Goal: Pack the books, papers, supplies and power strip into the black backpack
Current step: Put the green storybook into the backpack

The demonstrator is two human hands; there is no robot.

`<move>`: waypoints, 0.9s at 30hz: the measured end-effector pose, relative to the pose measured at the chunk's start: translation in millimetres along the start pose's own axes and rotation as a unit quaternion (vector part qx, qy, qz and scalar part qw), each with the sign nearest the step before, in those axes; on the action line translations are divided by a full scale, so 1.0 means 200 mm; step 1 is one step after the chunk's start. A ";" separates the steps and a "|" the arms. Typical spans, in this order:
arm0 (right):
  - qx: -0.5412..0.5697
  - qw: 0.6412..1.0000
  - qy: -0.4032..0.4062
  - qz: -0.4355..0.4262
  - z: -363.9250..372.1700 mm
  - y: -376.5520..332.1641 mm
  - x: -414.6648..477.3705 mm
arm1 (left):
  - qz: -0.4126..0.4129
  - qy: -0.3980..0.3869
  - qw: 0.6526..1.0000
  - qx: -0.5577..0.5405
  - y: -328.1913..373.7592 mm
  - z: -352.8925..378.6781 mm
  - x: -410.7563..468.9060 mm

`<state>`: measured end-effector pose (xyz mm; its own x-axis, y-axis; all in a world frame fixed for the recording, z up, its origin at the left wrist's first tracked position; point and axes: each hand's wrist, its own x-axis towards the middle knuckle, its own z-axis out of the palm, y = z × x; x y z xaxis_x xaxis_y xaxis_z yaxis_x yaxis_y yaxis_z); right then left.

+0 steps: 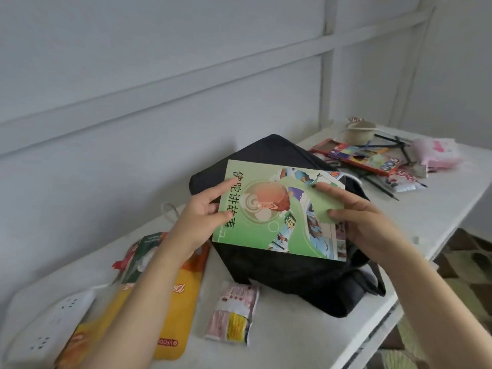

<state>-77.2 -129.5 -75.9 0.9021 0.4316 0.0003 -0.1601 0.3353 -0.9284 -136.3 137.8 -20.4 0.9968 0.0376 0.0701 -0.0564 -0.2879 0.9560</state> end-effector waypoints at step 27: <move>0.206 0.957 0.190 -0.076 -0.43 -0.08 -0.24 | 0.071 0.009 0.960 0.270 0.01 0.29 0.33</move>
<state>-83.1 -227.0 -93.9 0.9956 0.0417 -0.0838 -0.0888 0.7063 -0.7024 -67.0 84.5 -29.6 0.9796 -0.0234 0.1996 -0.1500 -0.7459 0.6489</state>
